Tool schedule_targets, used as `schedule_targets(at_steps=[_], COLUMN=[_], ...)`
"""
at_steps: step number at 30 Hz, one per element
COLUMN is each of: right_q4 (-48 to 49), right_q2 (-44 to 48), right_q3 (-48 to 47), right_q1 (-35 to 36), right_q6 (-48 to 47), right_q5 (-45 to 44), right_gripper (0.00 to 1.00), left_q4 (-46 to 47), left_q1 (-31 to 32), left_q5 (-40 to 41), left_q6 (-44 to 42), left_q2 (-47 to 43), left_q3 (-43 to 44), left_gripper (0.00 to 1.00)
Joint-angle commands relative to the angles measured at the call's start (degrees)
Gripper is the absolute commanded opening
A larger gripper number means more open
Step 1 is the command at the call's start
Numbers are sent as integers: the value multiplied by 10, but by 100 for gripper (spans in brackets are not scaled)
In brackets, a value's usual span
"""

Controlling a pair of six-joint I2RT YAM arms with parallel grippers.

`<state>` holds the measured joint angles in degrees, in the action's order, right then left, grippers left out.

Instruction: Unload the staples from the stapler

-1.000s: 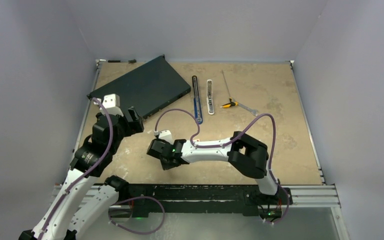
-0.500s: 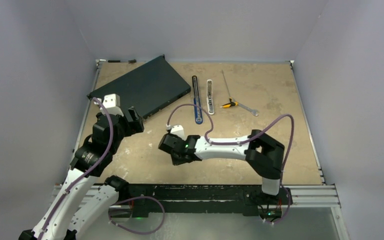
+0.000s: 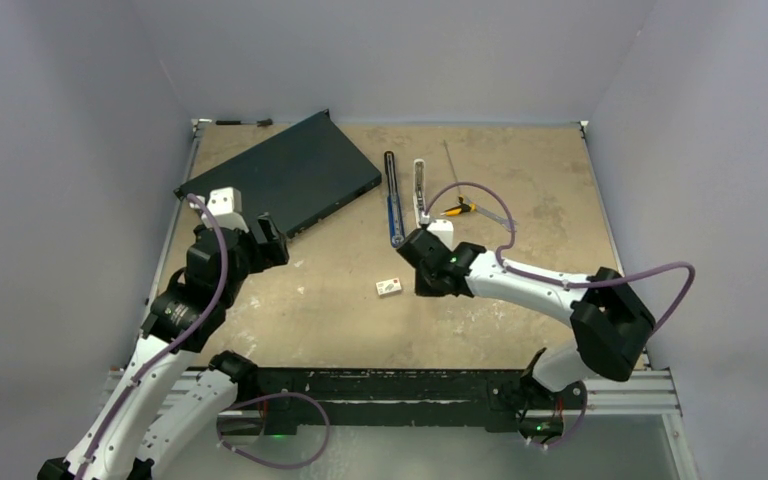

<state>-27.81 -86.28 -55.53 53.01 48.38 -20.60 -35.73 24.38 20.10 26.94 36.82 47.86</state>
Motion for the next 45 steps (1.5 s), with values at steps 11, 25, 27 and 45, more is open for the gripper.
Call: schedule_targets(at_steps=[11, 25, 27, 45], right_q4=[2, 15, 18, 36], right_q2=[20, -5, -10, -27], right_q3=[39, 31, 29, 28], right_q1=[-72, -82, -84, -89], right_q6=[-69, -82, -83, -90], right_q5=[16, 25, 25, 33], right_gripper=[17, 17, 17, 17], left_q4=[8, 9, 9, 9], left_q1=[-5, -5, -5, -5], left_q5=[-5, -6, -6, -7], left_q6=[0, -1, -1, -1], left_q2=[3, 3, 3, 5], left_q3=[-2, -2, -2, -2], left_gripper=[86, 86, 86, 86])
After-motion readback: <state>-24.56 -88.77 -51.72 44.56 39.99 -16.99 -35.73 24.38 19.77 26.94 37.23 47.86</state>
